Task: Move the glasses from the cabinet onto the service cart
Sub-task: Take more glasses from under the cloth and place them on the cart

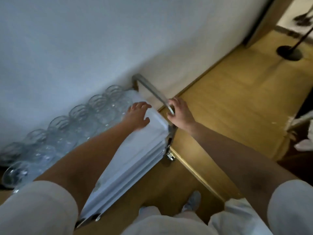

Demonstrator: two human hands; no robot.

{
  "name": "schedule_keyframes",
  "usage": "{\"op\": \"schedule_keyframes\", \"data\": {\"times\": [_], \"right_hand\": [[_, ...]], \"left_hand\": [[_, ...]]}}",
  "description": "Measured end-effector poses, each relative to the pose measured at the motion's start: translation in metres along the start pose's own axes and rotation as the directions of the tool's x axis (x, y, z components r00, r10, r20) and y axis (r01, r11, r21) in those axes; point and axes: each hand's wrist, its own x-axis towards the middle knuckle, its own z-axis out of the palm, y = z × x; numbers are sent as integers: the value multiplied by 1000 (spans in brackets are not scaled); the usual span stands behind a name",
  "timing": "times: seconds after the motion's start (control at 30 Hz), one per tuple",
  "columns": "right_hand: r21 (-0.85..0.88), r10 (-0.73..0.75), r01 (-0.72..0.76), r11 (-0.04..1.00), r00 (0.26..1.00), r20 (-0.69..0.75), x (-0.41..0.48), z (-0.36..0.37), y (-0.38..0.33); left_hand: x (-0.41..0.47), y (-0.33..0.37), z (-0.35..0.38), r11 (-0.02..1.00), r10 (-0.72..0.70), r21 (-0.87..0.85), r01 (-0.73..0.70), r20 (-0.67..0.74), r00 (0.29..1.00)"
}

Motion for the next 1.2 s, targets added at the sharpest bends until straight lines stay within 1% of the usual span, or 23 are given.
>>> {"op": "schedule_keyframes", "data": {"times": [0.07,0.23,0.33,0.4,0.47,0.53,0.57,0.63,0.73,0.77,0.8,0.83,0.9,1.0,1.03,1.1,1.13,1.2], "right_hand": [[-29,78,-79,996,997,-19,-6,-24,37],[-117,223,-222,968,975,-5,-42,-94,148],[-130,366,-366,922,930,-24,-84,-145,223],[-113,485,-493,863,870,-87,-113,-188,276],[-46,604,-617,785,781,-161,-146,-229,326],[76,676,-684,726,689,-260,-183,-262,363],[152,692,-687,711,644,-327,-201,-274,377],[305,736,-689,657,500,-456,-240,-298,403],[447,787,-706,549,256,-561,-286,-320,436],[475,799,-722,504,180,-574,-301,-326,448],[492,807,-735,467,127,-577,-312,-329,458],[496,812,-749,438,94,-576,-322,-330,467],[505,815,-777,376,18,-580,-340,-334,487],[566,810,-771,292,-114,-575,-356,-343,515],[597,801,-757,265,-173,-574,-357,-349,526],[652,779,-728,212,-276,-563,-352,-360,544],[672,774,-715,194,-309,-553,-347,-364,552],[686,761,-704,185,-339,-554,-335,-374,566]], "left_hand": [[28,38,4,995,88,41,-87,1,996],[104,149,20,977,204,65,-205,8,979],[139,244,41,964,263,22,-264,53,963],[161,320,60,925,377,10,-380,95,921],[176,398,83,846,528,10,-533,121,840],[181,469,103,758,644,-4,-653,165,747],[183,499,112,722,681,-18,-691,187,707],[187,560,130,652,744,-47,-757,232,626],[198,631,154,542,817,-69,-838,277,506],[203,655,164,497,837,-69,-865,301,457],[207,673,174,455,853,-64,-888,317,414],[211,689,182,422,863,-63,-904,333,380],[217,727,201,341,889,-100,-935,357,286],[224,778,216,176,929,-159,-971,354,111],[230,798,216,112,937,-170,-979,346,47],[246,830,214,16,943,-196,-981,329,-51],[256,844,212,-16,941,-204,-979,328,-84],[282,871,208,-49,933,-219,-975,338,-123]]}}
